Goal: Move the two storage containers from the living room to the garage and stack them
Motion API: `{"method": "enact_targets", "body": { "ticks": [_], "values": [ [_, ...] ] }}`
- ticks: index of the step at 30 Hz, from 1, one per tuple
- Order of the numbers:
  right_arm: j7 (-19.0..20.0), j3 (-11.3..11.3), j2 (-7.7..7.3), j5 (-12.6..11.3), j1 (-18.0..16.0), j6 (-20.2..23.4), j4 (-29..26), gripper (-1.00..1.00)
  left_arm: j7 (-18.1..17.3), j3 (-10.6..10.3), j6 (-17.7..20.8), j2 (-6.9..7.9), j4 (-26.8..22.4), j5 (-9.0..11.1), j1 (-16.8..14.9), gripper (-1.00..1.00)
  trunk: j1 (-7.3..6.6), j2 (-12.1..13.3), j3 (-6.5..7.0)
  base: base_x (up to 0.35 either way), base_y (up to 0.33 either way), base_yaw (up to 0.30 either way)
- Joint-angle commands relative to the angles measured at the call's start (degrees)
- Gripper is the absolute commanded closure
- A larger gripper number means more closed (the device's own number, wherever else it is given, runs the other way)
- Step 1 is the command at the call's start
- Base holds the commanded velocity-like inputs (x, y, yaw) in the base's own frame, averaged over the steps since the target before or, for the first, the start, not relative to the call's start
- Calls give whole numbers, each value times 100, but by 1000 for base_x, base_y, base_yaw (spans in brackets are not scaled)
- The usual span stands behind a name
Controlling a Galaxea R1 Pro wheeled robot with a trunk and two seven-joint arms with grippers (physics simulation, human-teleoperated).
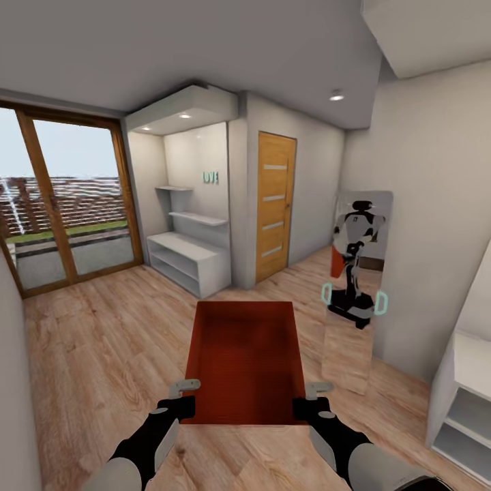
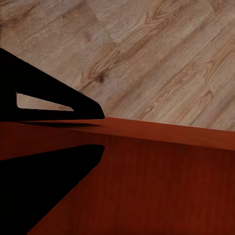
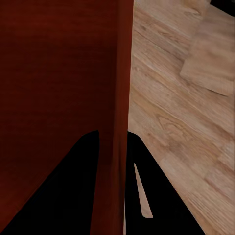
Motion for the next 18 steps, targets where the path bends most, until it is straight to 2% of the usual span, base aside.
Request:
{"method": "enact_targets", "body": {
  "ticks": [1, 18],
  "values": [
    [-35, -69, -5, -91, -3, -29, 27, 100, 108, 65, 12, 113, -35, -114, -2, 100, 5, -4, -2, 322, 0, 1],
    [-35, -69, 1, -91, -3, -30, 27, 100, 108, 65, 12, 115, -38, -114, -2, 100, 5, -4, -2, 322, 0, 0]
  ]
}}
